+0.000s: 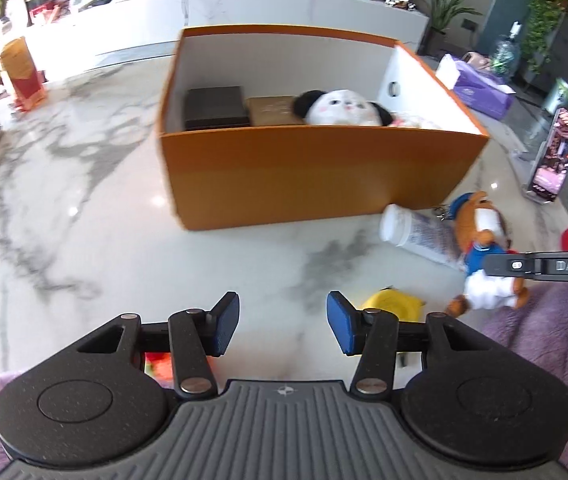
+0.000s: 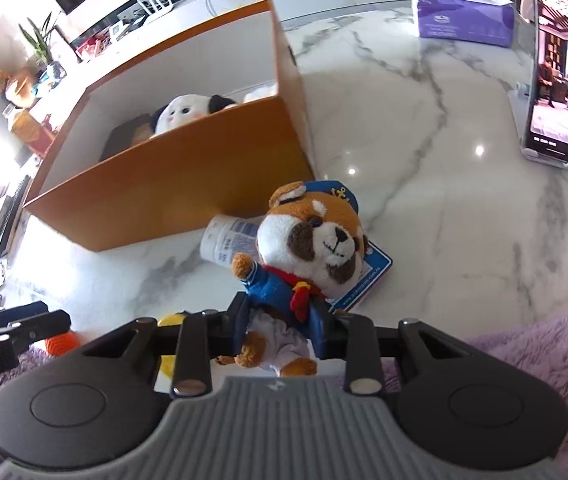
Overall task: Organize objects
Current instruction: 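Grasp the raccoon sailor plush with the right tool while the left tool grasps the orange crocheted ball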
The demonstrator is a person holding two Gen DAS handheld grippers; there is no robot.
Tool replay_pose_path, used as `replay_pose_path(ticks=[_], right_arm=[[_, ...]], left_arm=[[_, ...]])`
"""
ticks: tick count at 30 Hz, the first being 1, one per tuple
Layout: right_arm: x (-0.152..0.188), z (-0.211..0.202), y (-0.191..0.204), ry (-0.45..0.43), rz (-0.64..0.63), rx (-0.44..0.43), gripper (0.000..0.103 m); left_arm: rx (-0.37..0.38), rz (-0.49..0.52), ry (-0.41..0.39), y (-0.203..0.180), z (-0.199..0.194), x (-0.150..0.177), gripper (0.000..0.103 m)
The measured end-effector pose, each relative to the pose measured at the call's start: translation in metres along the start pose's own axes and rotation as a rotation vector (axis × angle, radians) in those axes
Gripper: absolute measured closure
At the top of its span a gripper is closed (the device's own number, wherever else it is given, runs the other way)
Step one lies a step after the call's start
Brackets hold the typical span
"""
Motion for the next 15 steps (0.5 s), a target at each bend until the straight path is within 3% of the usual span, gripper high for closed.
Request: replay_pose_path(ticks=[5, 8, 15], right_arm=[[0.01, -0.01, 0.023, -0.021, -0.116, 0.018, 0.071], [0.019, -0.011, 0.036, -0.014, -0.189, 0.017, 0.071], [0.03, 0.002, 0.036, 0.007, -0.283, 0.116, 0.069]], left_arm=[[-0.114, 0.041, 0.022, 0.03, -0.008, 0.009, 0.034], [-0.184, 0.064, 0.055, 0.044, -0.004, 0.015, 0.033], [-0.192, 0.039, 0.159, 0.054, 0.018, 0.031, 0.033]])
Point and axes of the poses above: each gripper's, at about its wrist camera, not at the fingertips, and z roughly the way its jaws point, y to its left, x to its underside, the point moved 10 cm from there along z, roughly the way its jaws point, and after that the axes turned 2 degrees about x, right-handed, at the moved point
